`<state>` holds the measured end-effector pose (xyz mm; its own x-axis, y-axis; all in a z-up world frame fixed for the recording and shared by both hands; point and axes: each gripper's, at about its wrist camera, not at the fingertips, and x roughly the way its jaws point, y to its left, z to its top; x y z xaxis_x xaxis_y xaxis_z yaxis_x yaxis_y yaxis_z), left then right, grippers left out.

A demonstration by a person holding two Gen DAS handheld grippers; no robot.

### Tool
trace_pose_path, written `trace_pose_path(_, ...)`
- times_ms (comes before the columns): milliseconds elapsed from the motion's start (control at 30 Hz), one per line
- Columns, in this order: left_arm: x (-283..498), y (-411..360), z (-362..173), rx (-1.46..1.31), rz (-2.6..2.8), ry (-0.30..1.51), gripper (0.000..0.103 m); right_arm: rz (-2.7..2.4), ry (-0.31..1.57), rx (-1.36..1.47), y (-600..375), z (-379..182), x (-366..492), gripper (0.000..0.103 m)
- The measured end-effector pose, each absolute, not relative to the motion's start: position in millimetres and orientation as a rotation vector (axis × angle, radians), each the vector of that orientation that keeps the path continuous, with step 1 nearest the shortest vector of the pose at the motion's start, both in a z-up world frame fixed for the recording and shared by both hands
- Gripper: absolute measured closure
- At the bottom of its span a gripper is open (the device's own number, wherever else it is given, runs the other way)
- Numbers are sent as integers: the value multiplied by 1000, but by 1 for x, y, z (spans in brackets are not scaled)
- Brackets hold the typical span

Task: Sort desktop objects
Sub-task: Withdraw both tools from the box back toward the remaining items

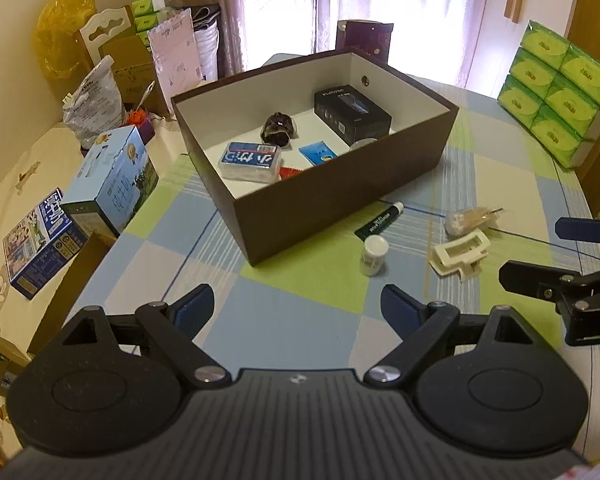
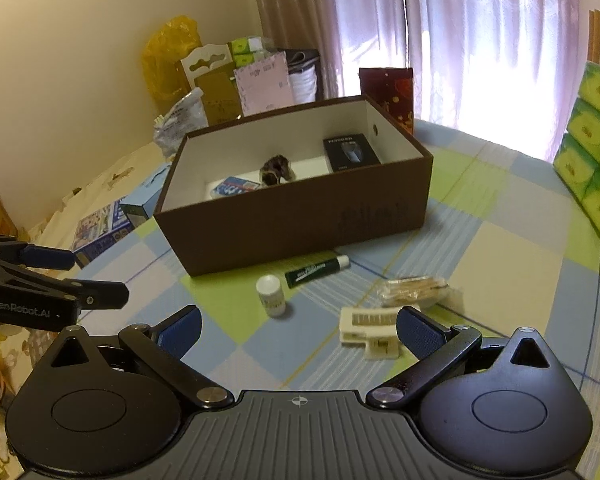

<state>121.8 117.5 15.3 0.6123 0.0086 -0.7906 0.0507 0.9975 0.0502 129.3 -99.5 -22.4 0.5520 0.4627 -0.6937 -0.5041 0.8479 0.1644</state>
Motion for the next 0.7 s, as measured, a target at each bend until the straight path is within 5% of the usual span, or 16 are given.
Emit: trace_pose_path(700, 110, 96, -23, 116, -132, 958, 15, 473, 906, -75, -120, -61, 123, 2)
